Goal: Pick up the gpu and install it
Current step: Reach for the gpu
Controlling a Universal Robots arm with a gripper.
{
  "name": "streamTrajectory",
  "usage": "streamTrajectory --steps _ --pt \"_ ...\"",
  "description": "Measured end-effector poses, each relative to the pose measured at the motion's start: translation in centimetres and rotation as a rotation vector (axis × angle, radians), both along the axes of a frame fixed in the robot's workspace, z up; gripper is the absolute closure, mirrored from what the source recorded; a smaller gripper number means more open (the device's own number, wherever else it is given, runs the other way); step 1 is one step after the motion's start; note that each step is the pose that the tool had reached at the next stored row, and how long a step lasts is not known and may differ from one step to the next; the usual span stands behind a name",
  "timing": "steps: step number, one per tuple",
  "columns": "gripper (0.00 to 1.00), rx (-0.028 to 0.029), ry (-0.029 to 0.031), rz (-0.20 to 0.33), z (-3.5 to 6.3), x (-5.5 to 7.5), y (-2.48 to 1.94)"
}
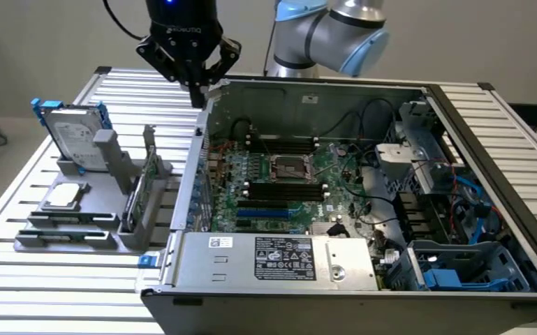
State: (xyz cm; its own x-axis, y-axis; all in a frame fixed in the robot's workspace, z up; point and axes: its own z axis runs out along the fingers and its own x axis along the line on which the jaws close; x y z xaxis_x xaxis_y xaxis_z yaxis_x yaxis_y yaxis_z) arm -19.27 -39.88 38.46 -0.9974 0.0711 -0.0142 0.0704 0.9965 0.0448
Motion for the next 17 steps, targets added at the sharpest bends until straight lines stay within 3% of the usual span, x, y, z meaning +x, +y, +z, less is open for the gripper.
streamTrajectory --steps 8,17 --pt "0.89 -0.0019 0.0016 0.000 -0.88 -3.7 0.00" --pt "0.89 -0.0117 0.0043 0.000 -1.73 -7.5 0.00"
